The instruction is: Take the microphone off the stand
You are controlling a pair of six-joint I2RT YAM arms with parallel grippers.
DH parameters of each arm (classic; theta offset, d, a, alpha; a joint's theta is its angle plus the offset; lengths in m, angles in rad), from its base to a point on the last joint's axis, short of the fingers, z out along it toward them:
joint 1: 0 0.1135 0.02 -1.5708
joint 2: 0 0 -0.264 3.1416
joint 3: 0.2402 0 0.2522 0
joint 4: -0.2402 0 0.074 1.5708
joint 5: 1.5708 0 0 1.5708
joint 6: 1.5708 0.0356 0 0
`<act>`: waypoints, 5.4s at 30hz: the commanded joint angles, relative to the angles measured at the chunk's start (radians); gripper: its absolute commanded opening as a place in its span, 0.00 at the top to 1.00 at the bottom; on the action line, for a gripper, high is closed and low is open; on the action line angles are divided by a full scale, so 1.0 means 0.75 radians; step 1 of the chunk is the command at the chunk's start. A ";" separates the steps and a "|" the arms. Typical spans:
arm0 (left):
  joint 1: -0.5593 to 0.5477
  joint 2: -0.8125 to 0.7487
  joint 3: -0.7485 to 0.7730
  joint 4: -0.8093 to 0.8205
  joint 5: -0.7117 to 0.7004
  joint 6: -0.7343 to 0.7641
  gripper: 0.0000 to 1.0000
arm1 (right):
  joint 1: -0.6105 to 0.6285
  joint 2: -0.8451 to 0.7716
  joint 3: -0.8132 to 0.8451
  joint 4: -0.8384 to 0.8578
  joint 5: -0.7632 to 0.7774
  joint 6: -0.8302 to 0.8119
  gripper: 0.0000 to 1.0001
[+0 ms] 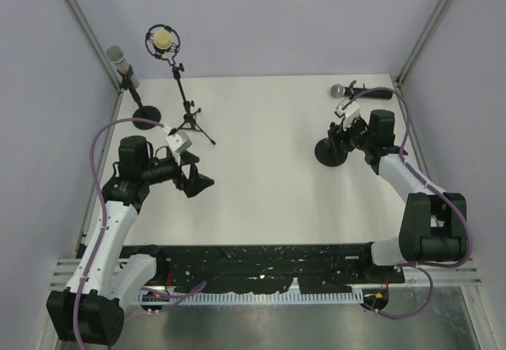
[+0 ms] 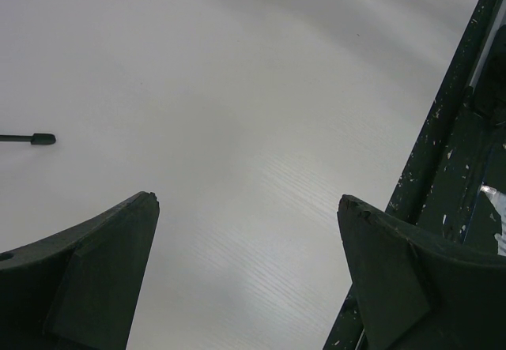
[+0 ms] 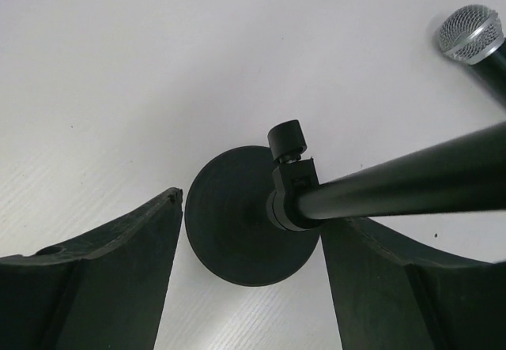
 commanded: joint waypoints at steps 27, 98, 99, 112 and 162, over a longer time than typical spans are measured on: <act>0.046 -0.048 -0.010 0.057 0.058 -0.009 0.00 | 0.014 -0.344 -0.016 0.007 0.221 0.081 0.05; 0.103 -0.036 -0.010 0.061 -0.062 0.022 0.00 | -0.386 0.446 0.513 0.291 0.387 0.427 0.03; 0.103 -0.040 -0.008 0.059 -0.060 0.020 0.00 | -0.388 0.411 0.501 0.263 0.380 0.427 0.05; 0.106 -0.091 -0.006 0.053 -0.040 0.022 0.00 | -0.411 -0.317 0.303 -0.353 0.477 0.251 0.05; 0.218 0.066 -0.284 1.183 -0.582 -0.289 0.00 | 0.348 -0.391 0.280 -0.574 0.219 0.230 0.05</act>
